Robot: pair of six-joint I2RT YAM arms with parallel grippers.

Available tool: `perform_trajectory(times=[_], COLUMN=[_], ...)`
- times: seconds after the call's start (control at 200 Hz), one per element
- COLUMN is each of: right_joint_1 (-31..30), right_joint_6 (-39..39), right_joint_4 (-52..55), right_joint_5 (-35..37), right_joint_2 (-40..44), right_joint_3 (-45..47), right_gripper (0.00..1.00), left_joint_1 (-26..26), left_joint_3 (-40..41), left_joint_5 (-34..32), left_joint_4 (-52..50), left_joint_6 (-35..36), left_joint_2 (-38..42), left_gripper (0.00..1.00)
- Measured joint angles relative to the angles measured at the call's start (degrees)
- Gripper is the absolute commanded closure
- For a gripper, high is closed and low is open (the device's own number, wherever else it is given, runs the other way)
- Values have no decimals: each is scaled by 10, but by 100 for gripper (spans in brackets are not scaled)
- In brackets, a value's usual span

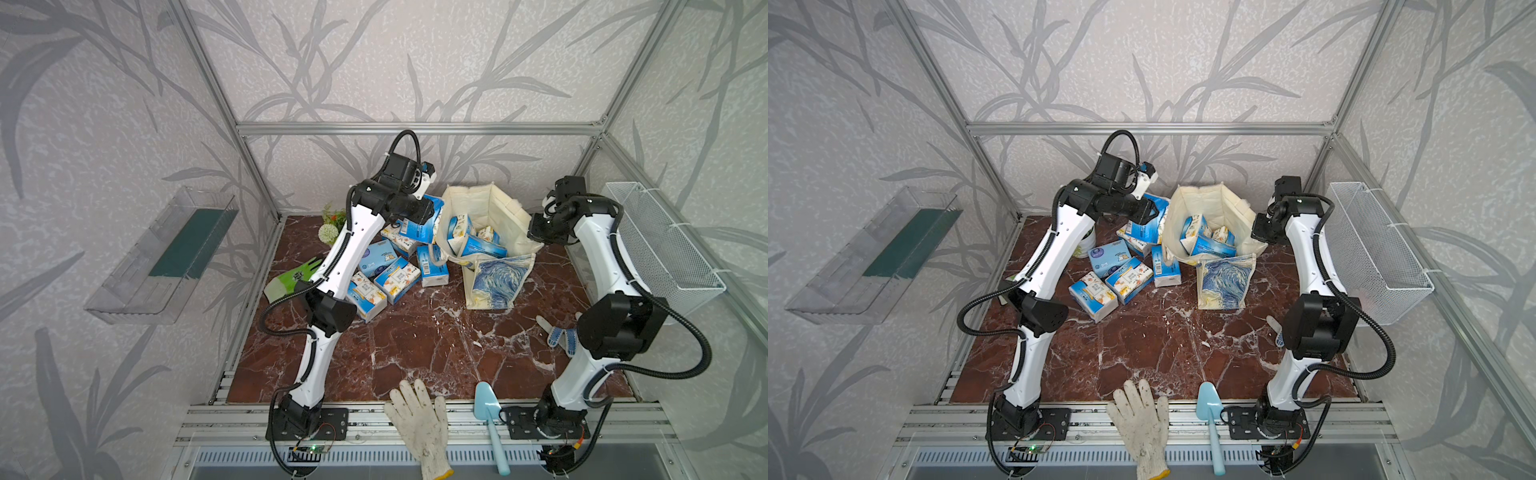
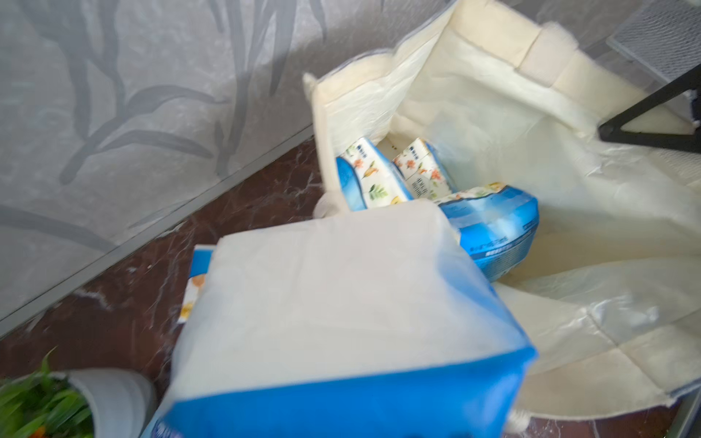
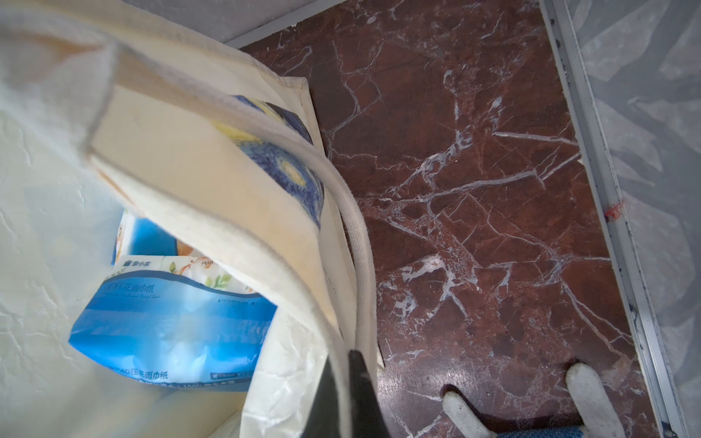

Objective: Put tissues into the canvas bag
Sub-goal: Place the pack of facial tissues in the canvas bag.

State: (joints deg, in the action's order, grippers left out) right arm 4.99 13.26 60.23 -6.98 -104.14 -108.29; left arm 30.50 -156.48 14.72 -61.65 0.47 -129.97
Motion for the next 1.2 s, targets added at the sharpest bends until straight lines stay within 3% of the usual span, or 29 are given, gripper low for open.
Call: perform_trajectory(times=[0.13, 0.44, 0.845, 1.045, 1.2], right_joint_1=[0, 0, 0, -1, -5], right_joint_6=[0, 2, 9, 17, 20], right_joint_4=[0, 0, 0, 1, 2], right_joint_5=[0, -2, -14, -21, -22], right_joint_2=[0, 0, 0, -1, -4], right_joint_3=[0, -1, -15, -26, -42], right_gripper=[100, 100, 100, 100, 100], left_joint_1=[14, 35, 115, 119, 119], left_joint_3=[-65, -65, -62, -58, -53], left_joint_5=[14, 19, 13, 20, 19], left_joint_4=[57, 175, 232, 253, 257], left_joint_6=[-46, -106, -105, -108, -104], left_joint_2=[-45, -56, -147, -161, -161], left_gripper=[52, 53, 51, 38, 13])
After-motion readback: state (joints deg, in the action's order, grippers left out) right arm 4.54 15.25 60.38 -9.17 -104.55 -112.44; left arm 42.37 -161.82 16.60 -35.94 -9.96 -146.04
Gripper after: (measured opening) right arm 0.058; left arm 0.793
